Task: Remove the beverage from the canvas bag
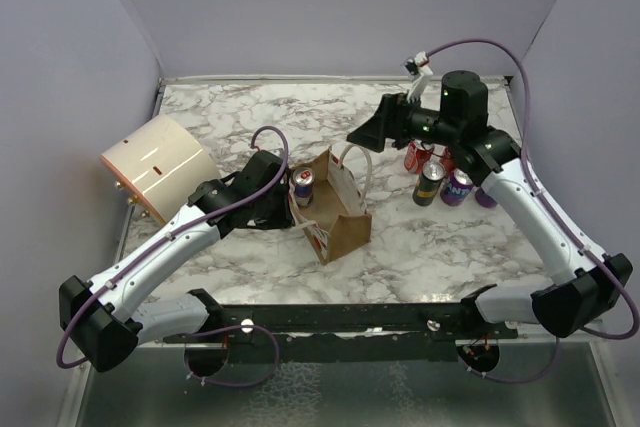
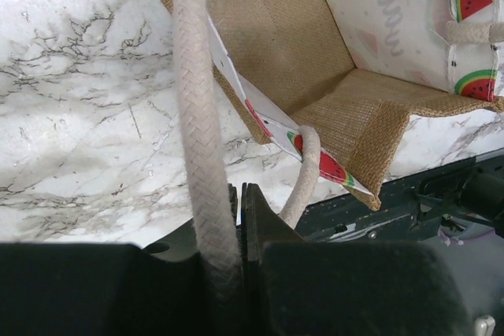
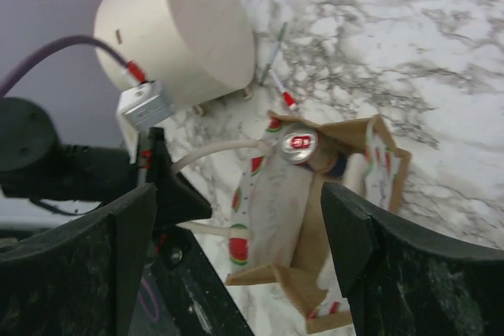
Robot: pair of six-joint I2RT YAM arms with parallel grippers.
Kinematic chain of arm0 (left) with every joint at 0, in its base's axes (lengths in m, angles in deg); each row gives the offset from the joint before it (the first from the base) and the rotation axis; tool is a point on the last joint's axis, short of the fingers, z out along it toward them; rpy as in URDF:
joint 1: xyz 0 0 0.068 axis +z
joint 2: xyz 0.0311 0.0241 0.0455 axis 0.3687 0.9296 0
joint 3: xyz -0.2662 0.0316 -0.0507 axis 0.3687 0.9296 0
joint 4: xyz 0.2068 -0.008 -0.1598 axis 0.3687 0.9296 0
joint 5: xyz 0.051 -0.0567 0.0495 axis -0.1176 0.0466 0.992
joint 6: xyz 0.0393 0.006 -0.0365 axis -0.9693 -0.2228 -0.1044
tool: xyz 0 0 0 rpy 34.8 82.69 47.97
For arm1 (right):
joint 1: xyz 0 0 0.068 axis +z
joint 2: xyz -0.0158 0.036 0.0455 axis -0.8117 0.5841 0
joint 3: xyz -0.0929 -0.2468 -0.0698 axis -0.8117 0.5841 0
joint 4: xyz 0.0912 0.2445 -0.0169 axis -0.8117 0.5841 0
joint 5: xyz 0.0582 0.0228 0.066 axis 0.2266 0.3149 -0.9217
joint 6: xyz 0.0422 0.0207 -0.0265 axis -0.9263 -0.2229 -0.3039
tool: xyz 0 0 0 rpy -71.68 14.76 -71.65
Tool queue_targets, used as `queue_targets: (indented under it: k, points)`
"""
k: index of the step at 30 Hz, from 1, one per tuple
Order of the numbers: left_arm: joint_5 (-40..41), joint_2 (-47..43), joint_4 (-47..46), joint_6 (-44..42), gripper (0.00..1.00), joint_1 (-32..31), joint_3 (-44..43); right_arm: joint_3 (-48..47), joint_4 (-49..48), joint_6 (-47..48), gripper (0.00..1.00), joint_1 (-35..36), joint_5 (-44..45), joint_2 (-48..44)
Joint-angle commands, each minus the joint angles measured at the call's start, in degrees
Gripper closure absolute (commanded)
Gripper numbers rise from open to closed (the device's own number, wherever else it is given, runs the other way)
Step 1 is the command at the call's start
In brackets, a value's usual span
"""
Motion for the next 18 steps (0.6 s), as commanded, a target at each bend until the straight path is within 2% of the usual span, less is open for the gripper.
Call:
queue_targets:
  k: [1,5,9,14,18]
  points:
    - [-1.4,-0.8,-0.9,0.3,0.90,0.2,0.6,-2.8,0.8,-1.3,0.18,8.1,-0.1,0.9]
    - [-1.3,-1.8,-0.9,0.8,0.90,0.2,1.0,-6.1,5.4,0.5,0.23,17.0,8.3,6.4]
    - [-1.5,-3.1,-0.7,1.8,0.90,0.2,2.1,-10.2,10.2,3.4,0.28,22.7,17.0,12.4]
    - [-1.5,-3.6,-0.8,2.5,0.90,0.2,2.3,-13.8,15.2,6.6,0.35,24.8,25.6,20.5]
    - [-1.5,-3.4,-0.6,2.5,0.90,0.2,1.9,-13.6,15.2,8.0,0.35,25.1,29.2,24.5]
